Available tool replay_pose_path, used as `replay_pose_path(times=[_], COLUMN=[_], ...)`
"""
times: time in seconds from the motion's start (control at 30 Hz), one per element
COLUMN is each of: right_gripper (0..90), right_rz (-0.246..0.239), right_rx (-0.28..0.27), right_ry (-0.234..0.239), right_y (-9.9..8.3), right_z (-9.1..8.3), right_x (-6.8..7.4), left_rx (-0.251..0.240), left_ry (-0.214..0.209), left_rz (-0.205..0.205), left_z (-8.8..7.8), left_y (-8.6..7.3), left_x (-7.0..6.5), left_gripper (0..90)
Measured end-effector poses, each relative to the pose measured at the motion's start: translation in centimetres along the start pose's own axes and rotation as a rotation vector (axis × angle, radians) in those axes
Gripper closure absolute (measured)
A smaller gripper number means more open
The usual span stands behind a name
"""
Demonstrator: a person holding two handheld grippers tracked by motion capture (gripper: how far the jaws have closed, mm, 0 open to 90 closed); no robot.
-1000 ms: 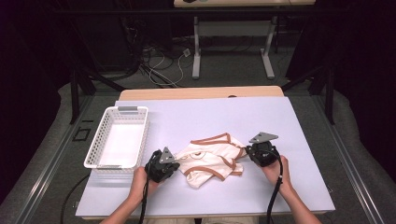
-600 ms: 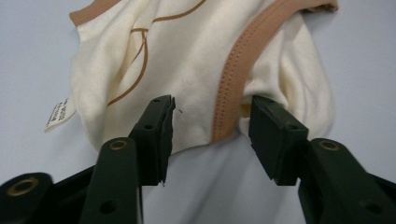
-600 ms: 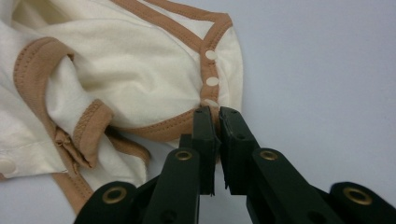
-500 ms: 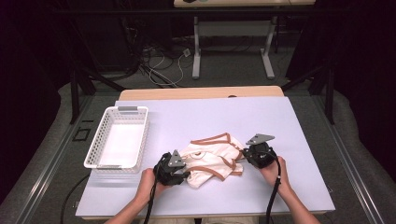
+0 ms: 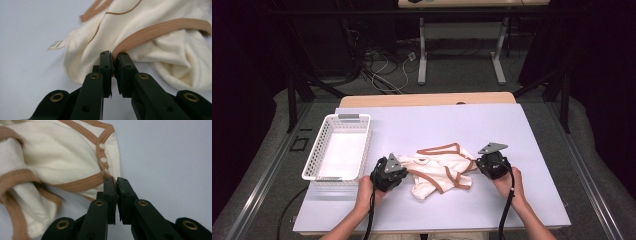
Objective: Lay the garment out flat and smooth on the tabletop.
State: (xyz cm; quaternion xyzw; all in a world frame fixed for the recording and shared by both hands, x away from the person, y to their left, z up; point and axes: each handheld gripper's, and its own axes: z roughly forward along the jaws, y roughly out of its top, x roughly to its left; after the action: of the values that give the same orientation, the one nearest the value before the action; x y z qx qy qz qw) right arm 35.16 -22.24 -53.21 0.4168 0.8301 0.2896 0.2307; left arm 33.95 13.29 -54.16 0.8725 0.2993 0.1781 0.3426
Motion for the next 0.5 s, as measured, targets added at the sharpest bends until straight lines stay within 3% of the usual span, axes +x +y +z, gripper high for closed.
replay_pose_path(times=[0.13,0.27,0.33,0.4,0.5], right_gripper=[86.0,84.6,78.6,74.5,65.3], right_rz=[-0.028,-0.067,-0.067,-0.067,-0.064], right_rx=[0.031,0.073,0.074,0.042,0.009], right_ry=[0.009,0.051,0.068,0.070,0.087], right_y=[0.5,0.4,0.4,0.4,0.4], right_z=[-0.5,-0.3,-0.2,-0.3,-0.5], right_x=[0.6,1.2,1.4,1.1,0.8], left_rx=[0.022,0.049,0.054,0.051,0.047], left_ry=[0.048,0.020,0.012,-0.003,-0.031], left_rz=[-0.048,-0.056,-0.060,-0.047,-0.059], left_z=[0.7,0.9,0.7,0.2,-0.6], left_y=[-0.1,-0.3,-0.3,-0.3,-0.4], left_x=[1.0,1.0,0.8,0.6,0.1], left_gripper=[82.0,77.0,67.2,59.7,46.3])
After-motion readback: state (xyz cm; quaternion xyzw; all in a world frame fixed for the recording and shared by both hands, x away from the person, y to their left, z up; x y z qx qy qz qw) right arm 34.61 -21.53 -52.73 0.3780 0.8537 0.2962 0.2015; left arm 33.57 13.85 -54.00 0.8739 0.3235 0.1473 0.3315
